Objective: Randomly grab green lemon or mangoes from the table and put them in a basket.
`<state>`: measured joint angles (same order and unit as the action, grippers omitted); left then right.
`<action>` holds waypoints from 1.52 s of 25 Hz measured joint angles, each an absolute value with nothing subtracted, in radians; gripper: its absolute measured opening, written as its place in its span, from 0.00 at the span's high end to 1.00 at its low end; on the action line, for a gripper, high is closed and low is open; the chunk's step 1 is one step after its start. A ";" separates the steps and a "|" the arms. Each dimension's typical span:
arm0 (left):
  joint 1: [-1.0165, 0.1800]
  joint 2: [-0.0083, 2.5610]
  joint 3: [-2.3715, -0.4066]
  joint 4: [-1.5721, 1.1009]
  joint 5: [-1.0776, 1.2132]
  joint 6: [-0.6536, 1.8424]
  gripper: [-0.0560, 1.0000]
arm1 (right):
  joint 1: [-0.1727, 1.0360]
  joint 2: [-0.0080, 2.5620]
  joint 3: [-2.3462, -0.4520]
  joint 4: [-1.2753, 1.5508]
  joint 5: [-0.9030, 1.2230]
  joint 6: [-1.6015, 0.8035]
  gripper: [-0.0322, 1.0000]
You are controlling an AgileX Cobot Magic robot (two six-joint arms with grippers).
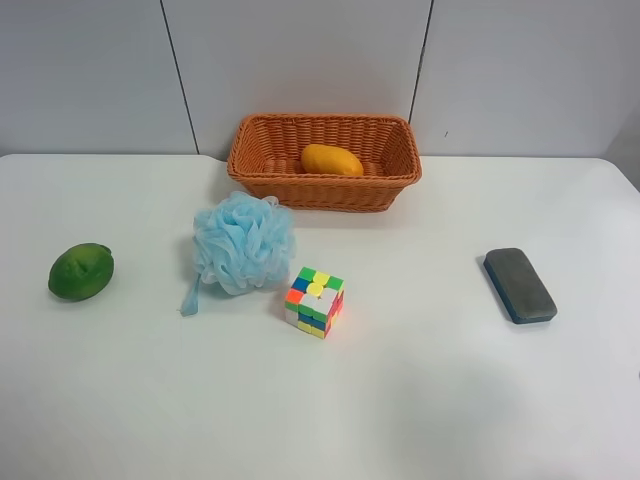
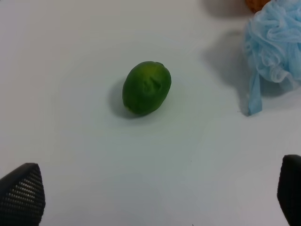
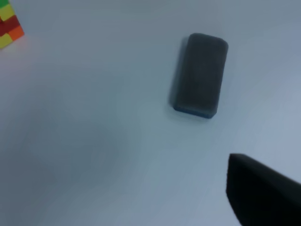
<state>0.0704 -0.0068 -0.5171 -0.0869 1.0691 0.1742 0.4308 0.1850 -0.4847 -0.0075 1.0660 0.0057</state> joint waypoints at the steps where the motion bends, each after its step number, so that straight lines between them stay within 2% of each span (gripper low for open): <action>1: 0.070 -0.007 -0.517 -0.087 1.069 0.174 0.01 | 0.431 0.164 -0.484 -0.007 1.067 0.008 0.01; 13: 0.070 -0.007 -0.517 -0.087 1.069 0.174 0.01 | 0.415 0.140 -0.481 -0.008 1.066 0.009 0.01; 15: 0.070 -0.007 -0.517 -0.087 1.069 0.174 0.01 | 0.358 0.140 -0.481 -0.007 1.066 0.009 0.01; 21: 0.070 -0.007 -0.517 -0.087 1.069 0.174 0.01 | 0.076 0.055 -0.481 -0.007 1.063 0.008 0.01; 25: 0.070 -0.007 -0.517 -0.087 1.069 0.174 0.01 | -0.031 -0.003 -0.481 -0.007 1.063 0.008 0.01; 38: 0.070 -0.007 -0.517 -0.087 1.069 0.174 0.01 | -0.041 -0.003 -0.481 0.000 1.063 0.008 0.01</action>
